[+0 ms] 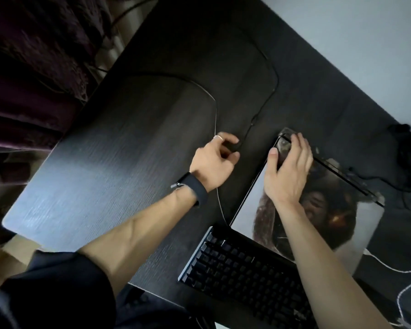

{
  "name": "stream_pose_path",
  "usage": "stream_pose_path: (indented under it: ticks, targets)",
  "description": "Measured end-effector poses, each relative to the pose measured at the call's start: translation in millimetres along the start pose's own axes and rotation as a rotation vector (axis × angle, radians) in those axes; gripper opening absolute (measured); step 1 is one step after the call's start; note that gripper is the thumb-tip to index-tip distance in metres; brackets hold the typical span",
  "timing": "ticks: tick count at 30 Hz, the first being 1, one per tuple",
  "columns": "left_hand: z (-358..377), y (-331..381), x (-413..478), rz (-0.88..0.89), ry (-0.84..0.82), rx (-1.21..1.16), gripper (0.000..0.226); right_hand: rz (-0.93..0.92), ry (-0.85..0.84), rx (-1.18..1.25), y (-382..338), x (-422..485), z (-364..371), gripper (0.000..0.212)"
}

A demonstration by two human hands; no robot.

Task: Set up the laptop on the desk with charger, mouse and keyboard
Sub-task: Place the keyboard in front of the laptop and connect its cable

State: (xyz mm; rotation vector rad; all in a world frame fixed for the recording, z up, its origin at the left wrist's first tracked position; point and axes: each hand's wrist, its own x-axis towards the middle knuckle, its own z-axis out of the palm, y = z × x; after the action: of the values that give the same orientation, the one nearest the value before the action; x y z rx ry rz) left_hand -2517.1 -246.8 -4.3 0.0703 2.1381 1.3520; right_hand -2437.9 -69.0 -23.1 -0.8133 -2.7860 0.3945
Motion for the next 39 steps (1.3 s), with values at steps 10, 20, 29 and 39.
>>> stream_pose_path:
  ticks: [10,20,29,39]
  targets:
    - [-19.0,-4.4,6.3,0.584,-0.367,0.936,0.041,0.048,0.019,-0.004,-6.2,2.5,4.4,0.053]
    - [-36.3,-10.7,40.3,1.256,-0.382,1.331,0.017,0.068,0.012,0.006,-9.2,3.1,5.1,0.052]
    - [-25.2,-27.2,39.7,1.360,-0.101,0.966,0.011,0.059,0.023,0.000,-3.2,2.6,6.9,0.052]
    - [-8.1,-39.2,27.8,1.168,-0.193,0.880,0.031,0.046,0.053,-0.020,-2.5,3.3,6.6,0.051]
